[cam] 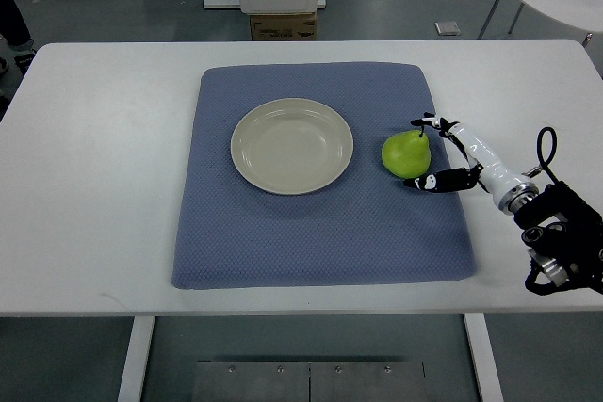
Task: Place pear on plate with right hand
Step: 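Close the right hand fingers around the green pear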
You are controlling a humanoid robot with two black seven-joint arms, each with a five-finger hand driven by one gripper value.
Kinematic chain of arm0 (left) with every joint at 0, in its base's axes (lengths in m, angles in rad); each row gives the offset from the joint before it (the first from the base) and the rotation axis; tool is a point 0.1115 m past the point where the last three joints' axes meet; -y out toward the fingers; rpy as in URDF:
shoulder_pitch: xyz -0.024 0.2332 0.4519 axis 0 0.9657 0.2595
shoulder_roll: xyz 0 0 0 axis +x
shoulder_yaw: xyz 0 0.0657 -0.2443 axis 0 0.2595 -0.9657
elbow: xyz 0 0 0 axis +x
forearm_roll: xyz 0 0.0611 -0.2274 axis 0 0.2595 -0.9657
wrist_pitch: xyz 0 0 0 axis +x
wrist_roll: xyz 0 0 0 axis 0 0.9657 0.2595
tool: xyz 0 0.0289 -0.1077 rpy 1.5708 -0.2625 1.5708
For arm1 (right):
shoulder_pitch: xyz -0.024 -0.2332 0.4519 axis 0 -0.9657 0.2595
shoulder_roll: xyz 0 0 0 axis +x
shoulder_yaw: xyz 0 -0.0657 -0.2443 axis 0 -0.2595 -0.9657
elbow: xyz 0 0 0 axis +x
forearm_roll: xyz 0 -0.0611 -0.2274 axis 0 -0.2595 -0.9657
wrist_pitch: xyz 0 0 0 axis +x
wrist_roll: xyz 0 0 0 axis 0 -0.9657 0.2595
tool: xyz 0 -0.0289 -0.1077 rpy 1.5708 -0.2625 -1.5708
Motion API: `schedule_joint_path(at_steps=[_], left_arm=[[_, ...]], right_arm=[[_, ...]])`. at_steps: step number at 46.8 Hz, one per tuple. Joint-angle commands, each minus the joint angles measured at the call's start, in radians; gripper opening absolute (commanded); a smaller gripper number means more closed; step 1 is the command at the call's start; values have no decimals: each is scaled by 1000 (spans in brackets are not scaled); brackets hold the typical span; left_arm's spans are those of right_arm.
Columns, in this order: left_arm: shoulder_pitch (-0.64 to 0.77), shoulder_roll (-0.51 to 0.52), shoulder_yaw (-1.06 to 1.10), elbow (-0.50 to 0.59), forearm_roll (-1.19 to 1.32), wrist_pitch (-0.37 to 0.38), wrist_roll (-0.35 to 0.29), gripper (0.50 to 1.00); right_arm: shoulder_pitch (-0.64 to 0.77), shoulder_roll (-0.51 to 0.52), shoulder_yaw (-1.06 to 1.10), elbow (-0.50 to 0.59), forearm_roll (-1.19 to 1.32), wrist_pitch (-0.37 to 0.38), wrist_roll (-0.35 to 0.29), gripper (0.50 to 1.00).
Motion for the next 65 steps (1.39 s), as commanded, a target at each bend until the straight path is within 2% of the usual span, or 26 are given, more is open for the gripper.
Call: schedule_joint_path(at_steps=[1,17,37,49,55,59,62,65], left_arm=[[-1,0,2,0,0,0,0,1000],[1,0,0,0,0,0,0,1000],[-1,0,0,0,0,0,0,1000],[-1,0,0,0,0,0,0,1000],[-1,0,0,0,0,0,0,1000],[-1,0,0,0,0,0,0,1000],[-1,0,0,0,0,0,0,1000],[-1,0,0,0,0,0,0,1000]], right_arm=[[0,0,0,-2,0,0,-9,998],[22,3,-34,-2,-1,-3,-12,927],[40,23,-72,-2,2,-24,-28,910],[54,49,-86,-2,3,-26,-40,866],[59,49,-87,-4,6,-24,-57,747],[60,49,-92,-4,8,-24,-58,625],[68,49,-107,-5,9,-24,-63,500],[72,49,-123,-8,12,-24,-63,500]])
